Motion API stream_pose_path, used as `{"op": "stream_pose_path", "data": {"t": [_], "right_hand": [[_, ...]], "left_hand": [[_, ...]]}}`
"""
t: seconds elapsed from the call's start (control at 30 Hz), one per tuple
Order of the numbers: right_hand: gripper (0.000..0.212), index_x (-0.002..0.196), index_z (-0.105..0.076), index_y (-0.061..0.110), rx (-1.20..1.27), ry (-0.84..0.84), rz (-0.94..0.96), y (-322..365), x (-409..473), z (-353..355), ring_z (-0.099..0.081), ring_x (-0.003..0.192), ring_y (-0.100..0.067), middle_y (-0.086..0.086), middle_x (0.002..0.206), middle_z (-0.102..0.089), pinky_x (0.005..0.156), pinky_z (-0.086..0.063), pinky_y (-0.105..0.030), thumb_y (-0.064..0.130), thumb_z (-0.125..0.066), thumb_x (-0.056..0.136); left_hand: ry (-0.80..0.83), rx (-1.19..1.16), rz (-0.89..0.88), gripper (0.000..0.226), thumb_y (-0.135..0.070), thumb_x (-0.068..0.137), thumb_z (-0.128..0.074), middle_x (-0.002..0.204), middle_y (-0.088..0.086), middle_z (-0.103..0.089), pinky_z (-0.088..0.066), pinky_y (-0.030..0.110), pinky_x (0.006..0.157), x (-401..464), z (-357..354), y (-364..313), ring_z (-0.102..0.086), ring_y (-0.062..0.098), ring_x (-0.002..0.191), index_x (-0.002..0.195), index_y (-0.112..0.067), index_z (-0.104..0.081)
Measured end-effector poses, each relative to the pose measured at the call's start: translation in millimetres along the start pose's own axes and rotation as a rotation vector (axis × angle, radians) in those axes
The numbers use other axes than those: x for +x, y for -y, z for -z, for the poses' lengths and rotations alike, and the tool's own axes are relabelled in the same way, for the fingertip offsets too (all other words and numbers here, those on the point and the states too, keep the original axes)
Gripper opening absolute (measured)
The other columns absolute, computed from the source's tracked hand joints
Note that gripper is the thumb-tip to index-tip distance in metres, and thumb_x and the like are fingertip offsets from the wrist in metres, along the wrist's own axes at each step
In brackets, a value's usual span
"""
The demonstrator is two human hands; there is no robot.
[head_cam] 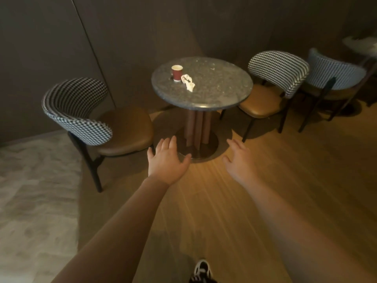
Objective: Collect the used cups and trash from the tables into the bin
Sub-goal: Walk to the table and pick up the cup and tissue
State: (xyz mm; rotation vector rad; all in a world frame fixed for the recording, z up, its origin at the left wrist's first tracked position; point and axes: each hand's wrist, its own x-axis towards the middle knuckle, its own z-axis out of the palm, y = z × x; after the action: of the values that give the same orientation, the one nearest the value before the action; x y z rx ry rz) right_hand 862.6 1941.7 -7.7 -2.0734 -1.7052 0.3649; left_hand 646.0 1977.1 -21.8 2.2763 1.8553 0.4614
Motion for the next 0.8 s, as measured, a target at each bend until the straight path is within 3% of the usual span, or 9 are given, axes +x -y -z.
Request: {"op": "stream_pose_path", "data": {"t": [0.33,0.6,0.8], "right_hand": [[0.058,0.146,-0.034,0.017,-0.058,0.087,0.107,2,216,-13,-0.022,0.143,-0.02,-0.003,0.155,-0.029,0.116,-0.023,-0.041,0.034,-0.053,0.094],[0.057,0.146,-0.033,0.018,-0.063,0.152,0.137,19,392,-82,-0.022,0.143,-0.02,-0.002,0.155,-0.027,0.116,-0.024,-0.039,0.033,-0.052,0.095],[0.055,0.145,-0.035,0.013,-0.035,0.206,0.093,44,558,-117,-0.022,0.143,-0.023,-0.008,0.154,-0.028,0.115,-0.023,-0.039,0.028,-0.052,0.094]], "left_hand": [[0.004,0.016,0.144,0.077,-0.065,0.086,-0.033,0.153,0.004,-0.027,-0.014,0.054,0.112,185,-32,13,-0.017,0.023,0.142,0.148,-0.021,-0.019],[-0.003,-0.055,0.176,0.074,-0.062,0.087,-0.037,0.152,0.004,-0.029,-0.015,0.054,0.112,356,-72,71,-0.021,0.023,0.141,0.147,-0.022,-0.019],[0.054,-0.085,0.17,0.072,-0.057,0.089,-0.044,0.148,0.004,-0.033,-0.025,0.051,0.11,516,-74,118,-0.03,0.024,0.136,0.146,-0.02,-0.022]]}}
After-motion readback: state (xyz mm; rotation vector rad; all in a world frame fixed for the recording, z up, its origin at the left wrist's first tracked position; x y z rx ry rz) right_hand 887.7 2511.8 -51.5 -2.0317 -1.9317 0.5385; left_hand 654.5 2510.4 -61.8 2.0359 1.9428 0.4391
